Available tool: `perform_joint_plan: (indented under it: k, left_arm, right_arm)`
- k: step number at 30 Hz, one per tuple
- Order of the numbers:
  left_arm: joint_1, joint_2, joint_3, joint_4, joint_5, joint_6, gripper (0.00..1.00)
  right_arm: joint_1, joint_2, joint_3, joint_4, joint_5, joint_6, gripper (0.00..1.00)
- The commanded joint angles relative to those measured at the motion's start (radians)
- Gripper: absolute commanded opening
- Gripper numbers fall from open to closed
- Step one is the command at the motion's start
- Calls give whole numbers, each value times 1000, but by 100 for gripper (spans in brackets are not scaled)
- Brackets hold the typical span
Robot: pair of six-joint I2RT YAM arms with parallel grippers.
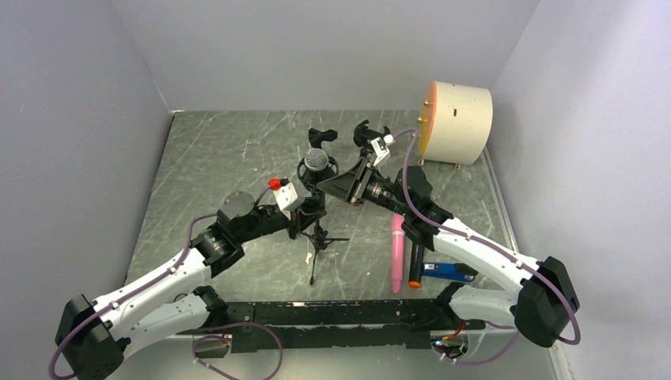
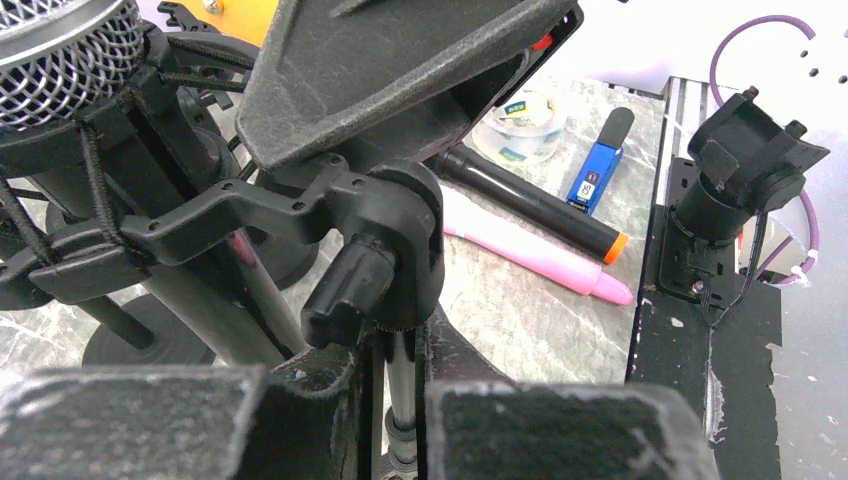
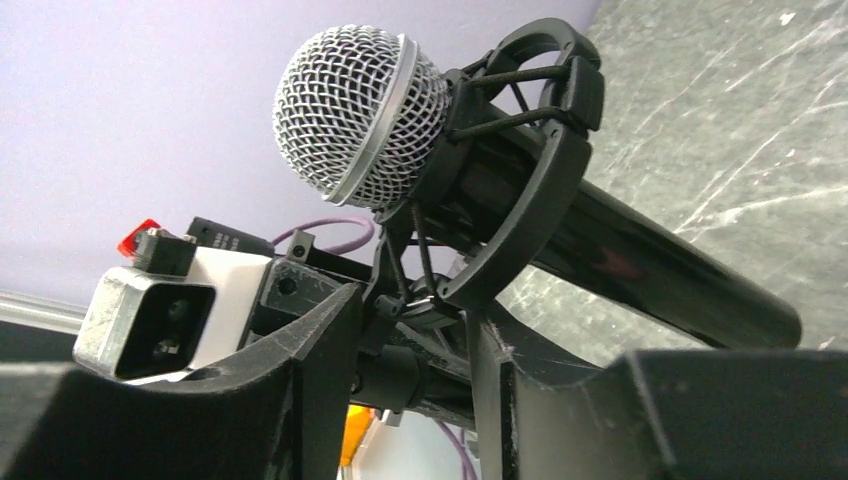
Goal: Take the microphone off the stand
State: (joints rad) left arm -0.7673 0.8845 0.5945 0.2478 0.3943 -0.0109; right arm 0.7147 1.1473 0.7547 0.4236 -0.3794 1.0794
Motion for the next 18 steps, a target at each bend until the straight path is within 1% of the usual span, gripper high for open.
perform_joint_plan:
  k: [1,3,4,6,8,11,14,15,18]
  left_arm:
    - [-2,-17,8,-17,14,26,3]
    - [-2,-15,10,-26,16,26,3]
    - [-2,-12,13,-33,15,25,4]
    - [-1,-8,17,-43,4,22,9]
    - [-2,-10,14,-43,-3,17,14]
    - [-1,-14,13,-40,-12,17,22]
    - [-2,-20,14,-44,-19,17,33]
    - [-2,-23,14,-43,-20,-15,36]
    - [-1,-35,7,-27,-25,-29,43]
  right_arm:
    - [7,-7,43,45,-14,17,42]
    - [7,-8,42,44,-16,19,36]
    - [7,-9,41,44,-17,19,32]
    - [7,-15,35,42,-17,16,26]
    - [6,-23,21,45,-8,14,24]
    - [7,-32,-8,79,1,20,19]
    - [7,-31,-23,100,-4,28,17]
    - [7,-29,-25,98,-3,28,16]
    - [7,-31,-45,89,16,37,15]
